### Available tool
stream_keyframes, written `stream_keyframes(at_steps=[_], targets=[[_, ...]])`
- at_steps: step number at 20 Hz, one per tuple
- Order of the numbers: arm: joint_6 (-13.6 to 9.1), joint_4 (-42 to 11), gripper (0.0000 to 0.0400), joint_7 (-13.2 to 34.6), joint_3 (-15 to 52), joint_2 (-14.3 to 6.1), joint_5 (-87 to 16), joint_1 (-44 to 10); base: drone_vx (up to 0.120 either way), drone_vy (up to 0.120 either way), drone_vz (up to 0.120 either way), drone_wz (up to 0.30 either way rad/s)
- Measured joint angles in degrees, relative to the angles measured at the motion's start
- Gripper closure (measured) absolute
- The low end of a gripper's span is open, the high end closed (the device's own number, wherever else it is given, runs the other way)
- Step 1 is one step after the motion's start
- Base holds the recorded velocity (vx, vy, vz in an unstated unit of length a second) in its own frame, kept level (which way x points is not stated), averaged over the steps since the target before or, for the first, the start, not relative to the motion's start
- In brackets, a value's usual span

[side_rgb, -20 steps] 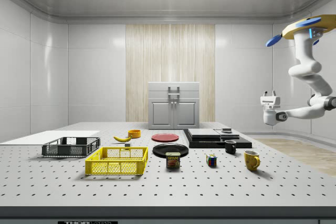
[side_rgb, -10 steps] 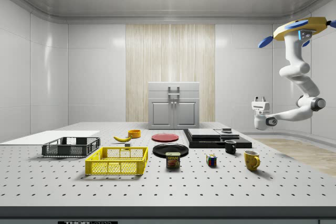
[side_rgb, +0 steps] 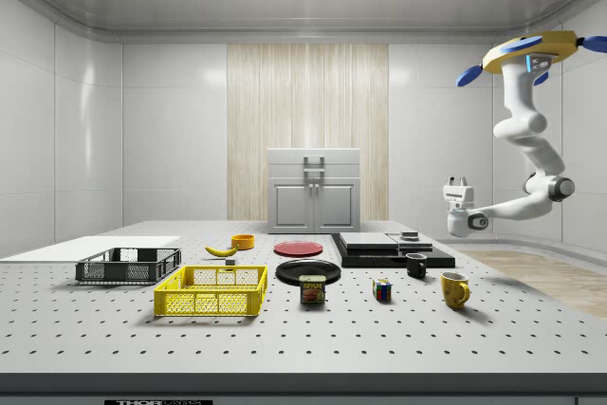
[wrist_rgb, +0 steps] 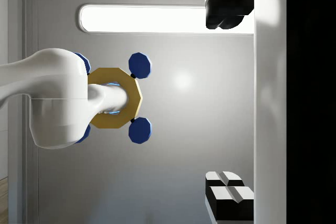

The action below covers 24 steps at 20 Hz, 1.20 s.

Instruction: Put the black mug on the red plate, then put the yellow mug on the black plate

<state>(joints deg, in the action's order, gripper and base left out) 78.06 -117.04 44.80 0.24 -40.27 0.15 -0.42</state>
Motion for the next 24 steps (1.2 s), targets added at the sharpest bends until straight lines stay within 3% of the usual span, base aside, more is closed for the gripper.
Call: stream_keyframes(at_steps=[18, 24], targets=[[0.7, -0.4, 0.0, 0.0, 0.2, -0.5, -0.2, -0.1, 0.12, -0.002, 0.0, 0.0], [0.9, -0.5, 0.0, 0.0, 0.5, -0.6, -0.6, -0.2, 0.12, -0.047, 0.0, 0.0]])
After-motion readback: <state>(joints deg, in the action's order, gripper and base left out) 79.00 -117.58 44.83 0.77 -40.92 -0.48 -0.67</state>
